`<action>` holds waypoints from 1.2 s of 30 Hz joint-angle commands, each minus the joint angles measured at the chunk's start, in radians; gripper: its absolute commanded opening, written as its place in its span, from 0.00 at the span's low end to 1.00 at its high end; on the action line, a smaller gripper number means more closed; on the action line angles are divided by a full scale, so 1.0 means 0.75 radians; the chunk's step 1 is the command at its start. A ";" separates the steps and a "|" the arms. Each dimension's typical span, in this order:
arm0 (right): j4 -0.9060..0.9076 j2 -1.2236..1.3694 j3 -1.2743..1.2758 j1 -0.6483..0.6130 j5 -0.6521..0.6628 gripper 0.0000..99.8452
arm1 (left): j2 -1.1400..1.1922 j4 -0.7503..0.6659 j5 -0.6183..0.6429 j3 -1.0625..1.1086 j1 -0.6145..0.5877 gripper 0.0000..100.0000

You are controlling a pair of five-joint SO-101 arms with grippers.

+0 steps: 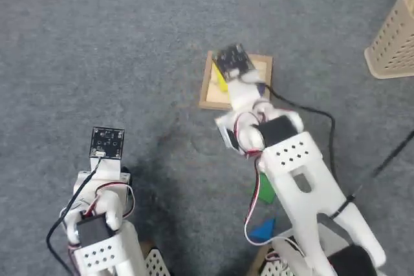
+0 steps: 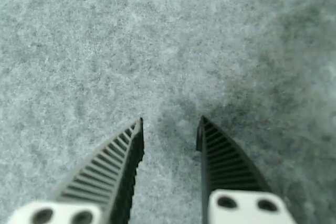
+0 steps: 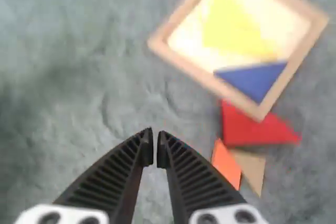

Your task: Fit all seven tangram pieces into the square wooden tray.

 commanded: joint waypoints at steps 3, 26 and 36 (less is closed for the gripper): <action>-0.054 0.040 -0.004 0.046 0.033 0.01 | -0.020 0.002 0.006 -0.017 0.000 0.16; 0.416 1.632 -1.700 0.118 0.020 0.13 | -0.020 0.002 0.006 -0.017 0.000 0.16; 0.693 1.634 -1.698 -0.073 0.008 0.01 | -0.020 0.002 0.006 -0.017 0.000 0.16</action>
